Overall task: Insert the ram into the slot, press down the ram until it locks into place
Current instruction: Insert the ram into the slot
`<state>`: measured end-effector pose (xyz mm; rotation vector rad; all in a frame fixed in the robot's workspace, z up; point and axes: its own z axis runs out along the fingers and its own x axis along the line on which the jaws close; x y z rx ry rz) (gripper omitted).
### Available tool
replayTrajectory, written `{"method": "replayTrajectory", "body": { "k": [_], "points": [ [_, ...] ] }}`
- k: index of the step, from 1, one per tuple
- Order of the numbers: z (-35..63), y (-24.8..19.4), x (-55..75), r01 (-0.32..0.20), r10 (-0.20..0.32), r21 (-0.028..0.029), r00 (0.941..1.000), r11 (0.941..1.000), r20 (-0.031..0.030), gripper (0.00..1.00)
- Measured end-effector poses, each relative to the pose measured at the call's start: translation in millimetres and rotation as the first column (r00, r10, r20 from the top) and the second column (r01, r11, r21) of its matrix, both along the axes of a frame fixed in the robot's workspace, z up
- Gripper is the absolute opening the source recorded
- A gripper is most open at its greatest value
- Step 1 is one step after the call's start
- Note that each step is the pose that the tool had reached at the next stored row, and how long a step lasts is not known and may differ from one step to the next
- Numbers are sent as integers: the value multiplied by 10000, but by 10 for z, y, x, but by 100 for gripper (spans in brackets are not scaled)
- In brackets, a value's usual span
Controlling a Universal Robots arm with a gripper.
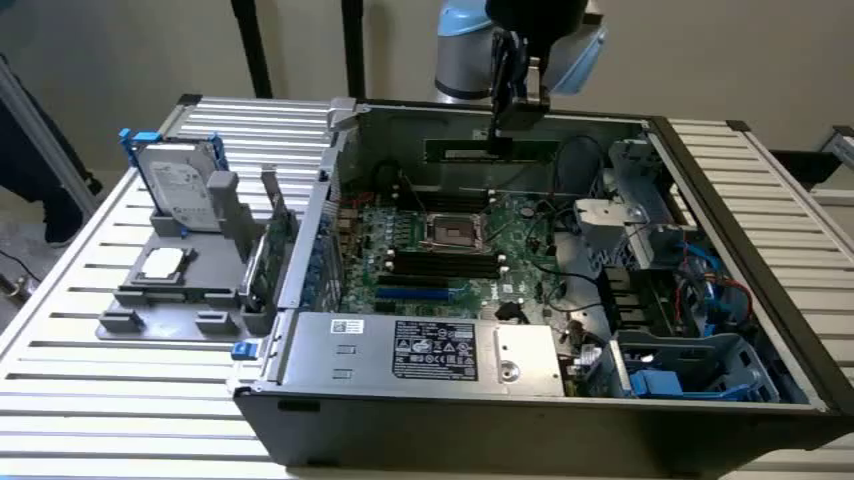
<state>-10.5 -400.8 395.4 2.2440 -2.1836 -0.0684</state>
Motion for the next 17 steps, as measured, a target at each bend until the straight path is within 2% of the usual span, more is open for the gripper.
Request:
{"method": "replayTrajectory", "body": {
  "k": [13,17],
  "points": [
    [3,0,2,0,0,11,10000,10000,0,13],
    [-22,-2,-41,19,-19,10,10000,10000,-1,13]
  ]
}}
